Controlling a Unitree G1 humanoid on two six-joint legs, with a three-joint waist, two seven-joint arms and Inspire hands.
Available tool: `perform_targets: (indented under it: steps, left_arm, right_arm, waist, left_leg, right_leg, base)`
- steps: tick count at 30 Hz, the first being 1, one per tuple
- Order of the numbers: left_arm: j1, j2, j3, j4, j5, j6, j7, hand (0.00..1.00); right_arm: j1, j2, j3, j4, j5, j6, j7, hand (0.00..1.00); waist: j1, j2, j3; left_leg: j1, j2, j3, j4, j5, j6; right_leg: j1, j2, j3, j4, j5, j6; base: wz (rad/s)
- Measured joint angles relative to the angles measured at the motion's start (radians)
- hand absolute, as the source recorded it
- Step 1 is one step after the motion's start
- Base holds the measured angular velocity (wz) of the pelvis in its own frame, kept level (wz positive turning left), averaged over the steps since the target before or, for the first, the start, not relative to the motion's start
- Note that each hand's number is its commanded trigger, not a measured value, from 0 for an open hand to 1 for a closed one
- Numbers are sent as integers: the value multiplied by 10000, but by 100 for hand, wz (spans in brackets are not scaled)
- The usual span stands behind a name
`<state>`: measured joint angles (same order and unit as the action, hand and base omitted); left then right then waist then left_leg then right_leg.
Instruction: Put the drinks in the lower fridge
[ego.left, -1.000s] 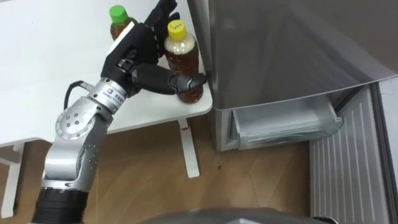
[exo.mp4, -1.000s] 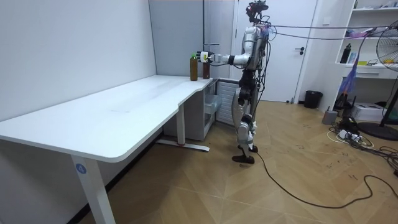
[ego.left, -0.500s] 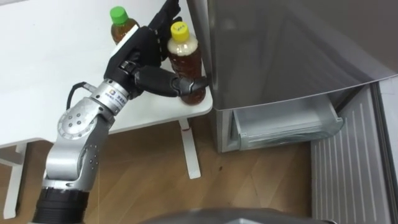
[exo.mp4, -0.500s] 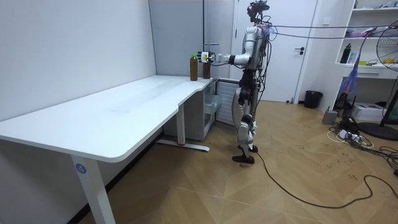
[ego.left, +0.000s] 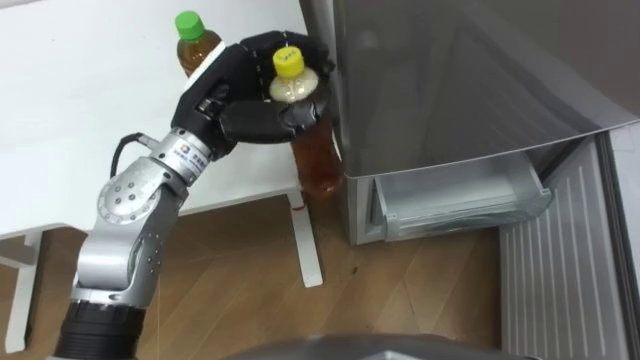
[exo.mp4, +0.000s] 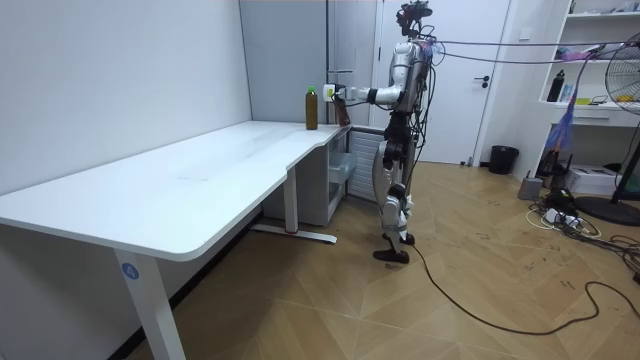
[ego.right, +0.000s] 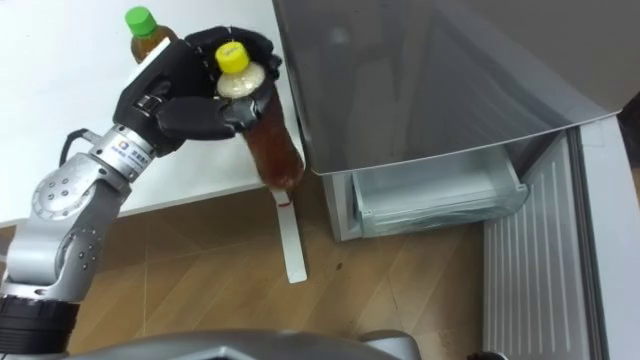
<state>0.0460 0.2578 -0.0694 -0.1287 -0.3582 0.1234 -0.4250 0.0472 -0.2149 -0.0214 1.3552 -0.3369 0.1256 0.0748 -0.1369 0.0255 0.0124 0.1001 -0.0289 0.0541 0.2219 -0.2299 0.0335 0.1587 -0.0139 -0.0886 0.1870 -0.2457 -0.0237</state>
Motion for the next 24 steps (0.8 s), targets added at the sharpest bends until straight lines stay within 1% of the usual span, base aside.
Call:
perform_targets:
  steps: [1, 3, 5, 17, 21, 24]
  left_arm:
    - [1, 8, -192, 43, 42, 99, 1, 100]
    - [2, 10, -381, 75, 104, 251, -9, 100]
    - [2, 16, -442, 120, 188, 297, 12, 100]
    - [2, 36, -442, 118, 195, 306, 5, 100]
    - [1, 26, -442, 119, 187, 306, 13, 100]
    - [1, -34, -442, 119, 181, 306, 75, 100]
  right_arm:
    - [-1, 1, 0, 0, 6, 0, -2, 0]
    - [0, 4, 0, 13, 30, -3, -3, 0]
    - [-1, 4, 1, 23, 73, -1, -25, 0]
    - [-14, 3, -2, 50, 292, 11, -62, 0]
    - [-12, 4, 5, 52, 350, 0, -62, 0]
    - [-3, 4, 14, 41, 532, -3, -79, 0]
  waist:
    - [3, 3, 18]
    - [1, -1, 23]
    - [6, -2, 24]
    - [7, -31, 28]
    - [-4, -107, 29]
    - [16, -182, 20]
  left_leg:
    - [-4, -1, 1, 0, 0, 0]
    - [-6, -1, 2, 2, 0, 0]
    - [-15, -1, 1, 4, 0, 0]
    - [-29, -7, 4, -3, 0, 0]
    - [-40, -6, -2, -2, 0, 0]
    - [-45, -4, -3, 7, 0, 0]
  right_leg:
    - [-5, 0, 8, 1, 0, 0]
    - [-7, 2, 21, 0, 0, 0]
    - [-9, 5, 29, -7, 0, 0]
    - [-8, 9, 32, -21, -1, 0]
    - [-4, 3, -9, -11, -1, -1]
    - [-12, -1, -19, -1, -1, 0]
  base:
    - [0]
    - [0]
    - [0]
    - [0]
    - [0]
    - [0]
